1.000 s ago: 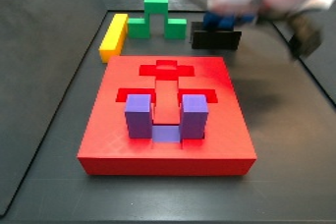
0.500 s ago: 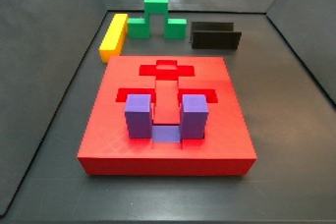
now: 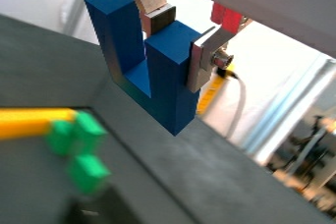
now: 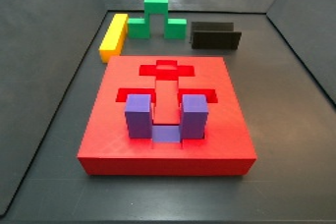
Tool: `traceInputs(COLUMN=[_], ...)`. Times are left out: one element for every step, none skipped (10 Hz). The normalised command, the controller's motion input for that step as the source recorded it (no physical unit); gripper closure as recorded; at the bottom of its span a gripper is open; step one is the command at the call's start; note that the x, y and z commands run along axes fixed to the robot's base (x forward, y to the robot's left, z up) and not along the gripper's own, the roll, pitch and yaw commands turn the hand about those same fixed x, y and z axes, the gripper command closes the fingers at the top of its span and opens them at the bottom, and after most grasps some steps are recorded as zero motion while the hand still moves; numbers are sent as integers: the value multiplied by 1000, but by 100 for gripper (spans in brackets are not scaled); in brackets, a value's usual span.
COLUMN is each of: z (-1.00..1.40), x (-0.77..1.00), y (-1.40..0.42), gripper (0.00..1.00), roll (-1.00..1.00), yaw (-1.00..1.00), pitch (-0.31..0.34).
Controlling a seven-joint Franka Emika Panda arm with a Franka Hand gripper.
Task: Pick up the blue object. Move up. Place the blue object on the fixture. Regrasp the blue object. Move to above the board. Insert the blue object.
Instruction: Move to above the board.
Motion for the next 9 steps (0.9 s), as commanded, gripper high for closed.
traceInputs(z=[225,223,215,133,48,13,31,12,5], x=[-1400,-1400,-1400,-921,-429,-268,-127,-88,-53], y=[-1216,-1202,-1187,-764,-291,-160,-82,-25,34], gripper=[100,100,100,100,100,100,100,100,100], roll=[-1000,-1000,-1000,-1000,-1000,-1000,-1000,-1000,-836], yaw=[-40,-36,-26,-22,-16,-16,-15,-7,-8], pitch=[49,51,53,56,48,61,48,17,1])
